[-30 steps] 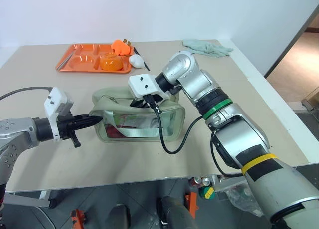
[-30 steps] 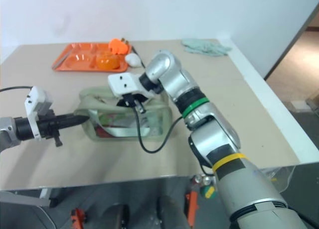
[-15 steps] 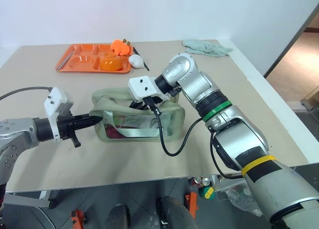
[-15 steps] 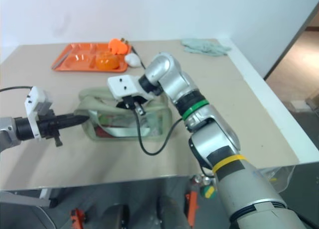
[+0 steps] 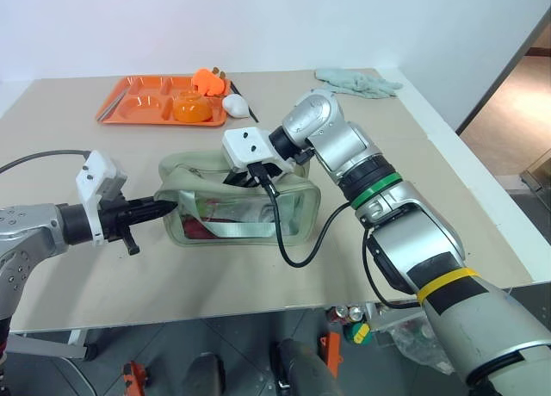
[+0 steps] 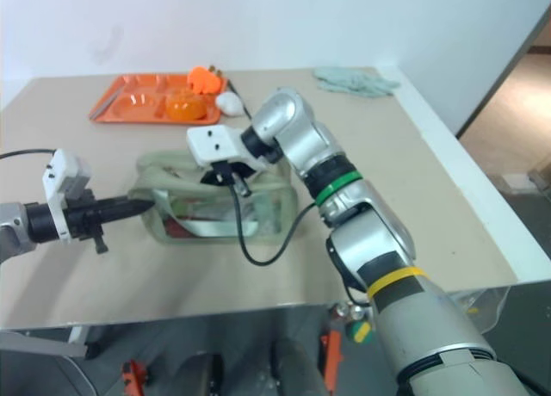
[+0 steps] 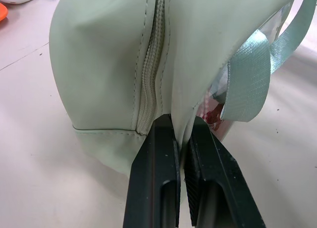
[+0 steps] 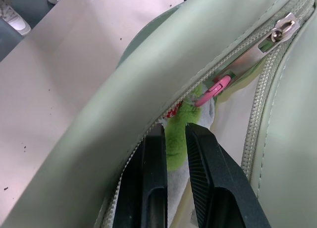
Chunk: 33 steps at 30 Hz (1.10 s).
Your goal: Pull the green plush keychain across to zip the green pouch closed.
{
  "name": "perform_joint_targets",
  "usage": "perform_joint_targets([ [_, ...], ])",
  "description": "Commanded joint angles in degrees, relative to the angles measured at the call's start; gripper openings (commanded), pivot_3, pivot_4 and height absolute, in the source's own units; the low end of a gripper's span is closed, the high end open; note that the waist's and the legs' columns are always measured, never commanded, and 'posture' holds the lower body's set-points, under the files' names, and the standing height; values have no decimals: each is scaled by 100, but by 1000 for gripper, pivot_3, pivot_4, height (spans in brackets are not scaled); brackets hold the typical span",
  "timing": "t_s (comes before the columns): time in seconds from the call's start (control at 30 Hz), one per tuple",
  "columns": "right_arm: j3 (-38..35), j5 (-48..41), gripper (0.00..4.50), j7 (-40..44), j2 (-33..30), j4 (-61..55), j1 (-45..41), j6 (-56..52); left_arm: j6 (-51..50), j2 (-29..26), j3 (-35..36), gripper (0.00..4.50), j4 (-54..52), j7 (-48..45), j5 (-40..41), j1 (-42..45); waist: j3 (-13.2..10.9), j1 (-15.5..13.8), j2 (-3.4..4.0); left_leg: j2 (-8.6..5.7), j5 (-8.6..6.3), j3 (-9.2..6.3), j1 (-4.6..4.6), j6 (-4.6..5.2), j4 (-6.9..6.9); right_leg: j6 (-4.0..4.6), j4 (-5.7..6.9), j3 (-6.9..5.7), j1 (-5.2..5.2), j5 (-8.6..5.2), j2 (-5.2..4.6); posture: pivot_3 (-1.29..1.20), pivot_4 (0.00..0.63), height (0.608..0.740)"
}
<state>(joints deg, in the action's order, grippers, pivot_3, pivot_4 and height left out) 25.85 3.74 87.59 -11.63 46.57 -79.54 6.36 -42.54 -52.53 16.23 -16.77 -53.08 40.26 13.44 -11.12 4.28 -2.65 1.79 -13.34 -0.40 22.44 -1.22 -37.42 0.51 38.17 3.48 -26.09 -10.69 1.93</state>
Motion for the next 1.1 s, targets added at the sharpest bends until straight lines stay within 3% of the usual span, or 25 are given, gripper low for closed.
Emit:
perform_joint_targets([
  [0.03, -156, -109, 729, 183, 4, -205, -117, -86, 34, -6, 40, 0, -134, -41, 36, -26, 0, 0, 0, 0, 0, 0, 0, 0, 0, 0, 0, 0, 0, 0, 0, 0, 150, 740],
  [1.1, -391, -468, 729, 302, -218, -586, -71, -666, 78, -7, -22, 0, -87, -65, -3, 8, -1, 0, 1, 0, 0, -2, 3, 0, 2, 1, -1, -3, -2, -2, 0, 0, 150, 740],
])
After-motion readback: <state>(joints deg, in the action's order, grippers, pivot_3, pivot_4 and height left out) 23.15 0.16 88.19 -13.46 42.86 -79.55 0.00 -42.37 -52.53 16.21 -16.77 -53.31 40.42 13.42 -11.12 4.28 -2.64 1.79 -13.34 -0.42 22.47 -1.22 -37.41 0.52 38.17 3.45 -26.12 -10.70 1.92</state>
